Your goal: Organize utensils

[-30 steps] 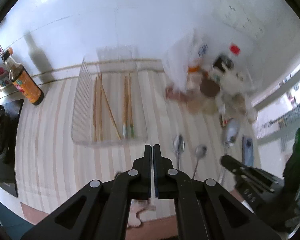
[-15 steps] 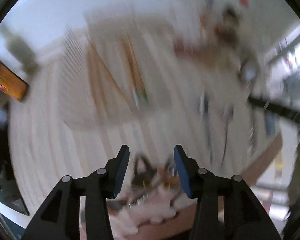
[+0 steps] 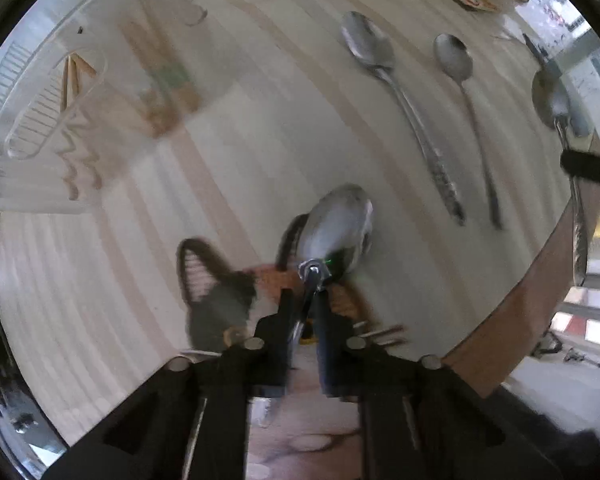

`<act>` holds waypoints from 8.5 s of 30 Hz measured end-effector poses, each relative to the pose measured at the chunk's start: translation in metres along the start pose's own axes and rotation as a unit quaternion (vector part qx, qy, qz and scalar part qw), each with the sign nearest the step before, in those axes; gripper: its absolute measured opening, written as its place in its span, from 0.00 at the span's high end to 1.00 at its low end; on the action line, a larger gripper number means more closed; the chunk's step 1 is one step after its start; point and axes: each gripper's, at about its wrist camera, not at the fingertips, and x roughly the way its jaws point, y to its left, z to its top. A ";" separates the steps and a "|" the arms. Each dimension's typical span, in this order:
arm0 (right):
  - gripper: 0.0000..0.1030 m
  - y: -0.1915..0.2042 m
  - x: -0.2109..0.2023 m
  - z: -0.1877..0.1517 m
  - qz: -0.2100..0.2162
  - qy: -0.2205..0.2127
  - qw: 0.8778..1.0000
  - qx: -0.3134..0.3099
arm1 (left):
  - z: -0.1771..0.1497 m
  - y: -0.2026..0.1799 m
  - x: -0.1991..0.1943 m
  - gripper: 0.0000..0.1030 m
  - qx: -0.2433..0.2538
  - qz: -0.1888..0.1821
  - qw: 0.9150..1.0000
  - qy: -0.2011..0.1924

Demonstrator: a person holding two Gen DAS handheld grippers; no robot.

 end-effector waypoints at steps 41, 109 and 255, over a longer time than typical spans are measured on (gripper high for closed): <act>0.98 0.213 -0.087 0.092 0.113 -0.091 0.983 -0.115 | 0.086 0.165 -0.194 1.00 -0.248 -0.073 0.945 -0.199; 0.84 -0.054 0.049 0.089 0.051 -0.001 0.998 -0.021 | 0.126 -0.056 0.003 0.96 -0.166 0.050 0.984 -0.026; 0.00 0.225 -0.151 -0.023 -0.080 -0.264 0.944 -0.183 | -0.062 0.109 -0.249 0.00 -0.261 0.135 0.911 -0.288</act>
